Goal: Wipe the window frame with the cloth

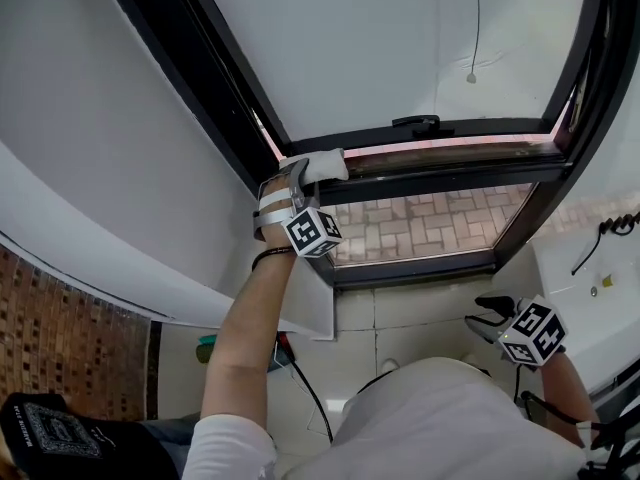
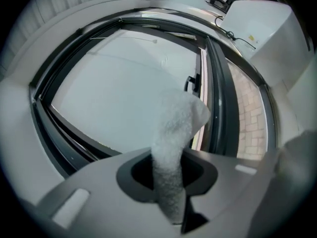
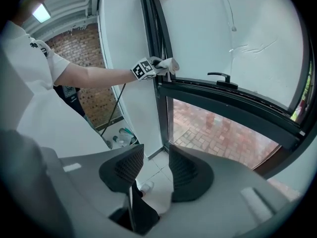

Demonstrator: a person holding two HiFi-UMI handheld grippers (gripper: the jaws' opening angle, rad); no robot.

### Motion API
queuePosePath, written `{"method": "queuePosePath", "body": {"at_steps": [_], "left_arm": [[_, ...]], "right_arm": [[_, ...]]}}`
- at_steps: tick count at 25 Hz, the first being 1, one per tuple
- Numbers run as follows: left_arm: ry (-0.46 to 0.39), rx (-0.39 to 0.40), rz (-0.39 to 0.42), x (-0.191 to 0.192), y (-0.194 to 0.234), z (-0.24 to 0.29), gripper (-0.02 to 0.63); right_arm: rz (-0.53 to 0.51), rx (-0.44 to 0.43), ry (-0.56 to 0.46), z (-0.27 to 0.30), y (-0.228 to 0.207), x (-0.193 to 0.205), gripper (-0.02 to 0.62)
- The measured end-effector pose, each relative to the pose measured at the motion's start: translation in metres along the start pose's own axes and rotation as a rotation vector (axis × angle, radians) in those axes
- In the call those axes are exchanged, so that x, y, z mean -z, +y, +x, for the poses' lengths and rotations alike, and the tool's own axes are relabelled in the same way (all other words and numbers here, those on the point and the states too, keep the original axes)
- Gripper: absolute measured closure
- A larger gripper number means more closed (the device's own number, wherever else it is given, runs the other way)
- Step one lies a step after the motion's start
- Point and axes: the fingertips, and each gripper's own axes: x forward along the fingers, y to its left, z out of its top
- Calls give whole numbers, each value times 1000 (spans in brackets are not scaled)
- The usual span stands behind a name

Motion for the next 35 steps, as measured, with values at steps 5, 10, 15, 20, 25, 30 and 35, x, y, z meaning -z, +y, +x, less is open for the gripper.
{"method": "queuePosePath", "body": {"at_steps": [5, 10, 15, 20, 25, 30, 35], "left_arm": [[53, 63, -22, 22, -37, 23, 509], [79, 145, -17, 39, -58, 33, 509], [62, 213, -98, 44, -71, 32, 512], [45, 289, -181, 42, -89, 19, 512], [37, 343, -205, 43, -99, 3, 512], [48, 412, -184, 41, -119, -19, 514], [62, 415, -146, 29, -128, -37, 514]], "right_arm": [[9, 31, 19, -8, -2, 2, 433], [33, 65, 30, -16, -11, 4, 433], [43, 46, 27, -8, -5, 1, 433], [36, 26, 25, -3, -3, -4, 433], [32, 2, 20, 1, 2, -4, 433], [38, -19, 19, 2, 0, 1, 433], [39, -32, 8, 2, -5, 5, 433]]}}
